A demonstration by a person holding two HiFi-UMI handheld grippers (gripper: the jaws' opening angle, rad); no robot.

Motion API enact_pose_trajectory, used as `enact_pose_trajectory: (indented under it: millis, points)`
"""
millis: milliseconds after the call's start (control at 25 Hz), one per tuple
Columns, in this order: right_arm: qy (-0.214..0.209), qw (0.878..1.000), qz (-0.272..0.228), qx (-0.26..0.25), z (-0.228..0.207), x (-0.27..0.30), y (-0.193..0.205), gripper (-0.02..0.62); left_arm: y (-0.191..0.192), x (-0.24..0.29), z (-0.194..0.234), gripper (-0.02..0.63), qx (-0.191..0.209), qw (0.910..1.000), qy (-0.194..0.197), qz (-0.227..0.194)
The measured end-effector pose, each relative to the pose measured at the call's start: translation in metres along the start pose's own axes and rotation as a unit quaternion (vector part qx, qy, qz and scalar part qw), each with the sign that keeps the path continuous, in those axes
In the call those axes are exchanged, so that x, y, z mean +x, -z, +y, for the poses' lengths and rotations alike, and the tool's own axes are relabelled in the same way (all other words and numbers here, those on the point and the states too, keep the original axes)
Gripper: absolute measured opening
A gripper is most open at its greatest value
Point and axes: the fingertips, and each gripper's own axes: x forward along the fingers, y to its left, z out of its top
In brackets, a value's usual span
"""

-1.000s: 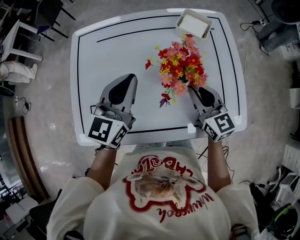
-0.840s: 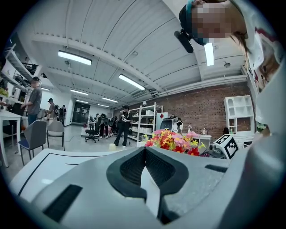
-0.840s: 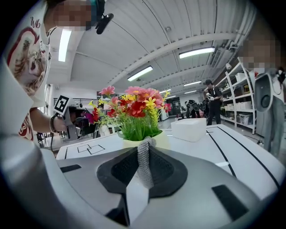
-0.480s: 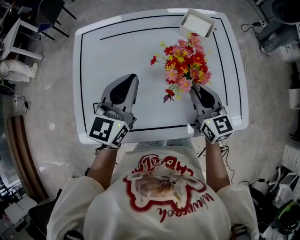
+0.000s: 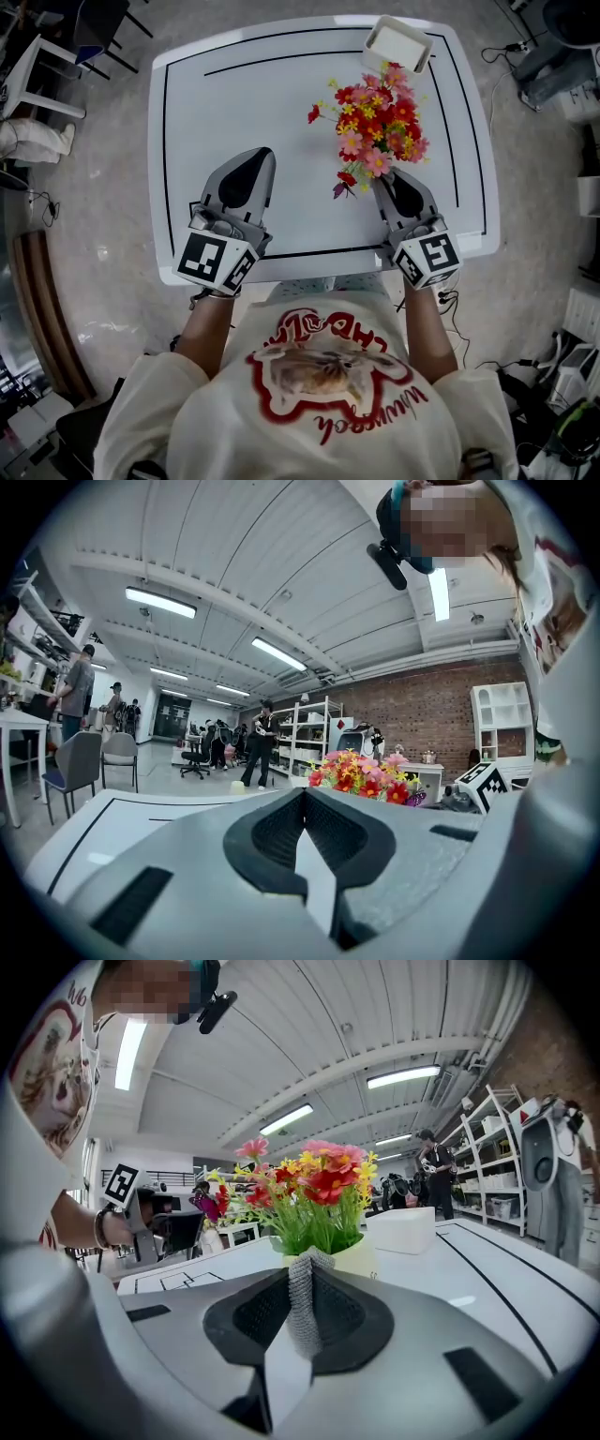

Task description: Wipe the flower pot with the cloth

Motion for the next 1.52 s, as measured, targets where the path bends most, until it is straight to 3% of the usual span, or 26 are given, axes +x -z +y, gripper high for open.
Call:
enact_pose_trajectory:
  millis: [1120,1520]
  points:
    - [-0.032,0.999,-0.004,0.005,0.037,0.034,-0.005,0.057,0.006,-0.017,0.005,0.003,0.001,0.9999,-0.009,0.008]
    - [-0.088,0.996,0.002,-0.002,0.066,0.003,-0.019,0.057,0.003,-0.017,-0.002,0.003,0.01,0.9999,0.009,0.006]
